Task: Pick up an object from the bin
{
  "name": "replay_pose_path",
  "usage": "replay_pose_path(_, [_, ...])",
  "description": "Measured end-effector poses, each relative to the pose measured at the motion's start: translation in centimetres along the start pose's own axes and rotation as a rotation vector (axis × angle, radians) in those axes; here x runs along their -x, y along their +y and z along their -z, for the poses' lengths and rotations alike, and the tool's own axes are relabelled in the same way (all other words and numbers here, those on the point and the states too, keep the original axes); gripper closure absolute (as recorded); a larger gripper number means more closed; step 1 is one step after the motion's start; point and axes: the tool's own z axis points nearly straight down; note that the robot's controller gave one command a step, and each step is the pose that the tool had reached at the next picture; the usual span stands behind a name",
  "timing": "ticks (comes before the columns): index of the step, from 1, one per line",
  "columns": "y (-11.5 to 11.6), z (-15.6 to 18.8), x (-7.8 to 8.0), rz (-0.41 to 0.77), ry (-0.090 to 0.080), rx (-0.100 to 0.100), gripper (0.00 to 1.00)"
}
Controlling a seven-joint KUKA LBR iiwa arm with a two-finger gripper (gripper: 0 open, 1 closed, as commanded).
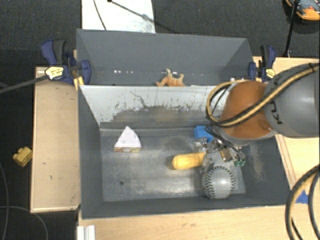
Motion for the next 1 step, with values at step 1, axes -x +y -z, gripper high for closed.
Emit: replay_pose_path(1, [1.00,19.68,1.48,0.027,0.030,0.004,1.00])
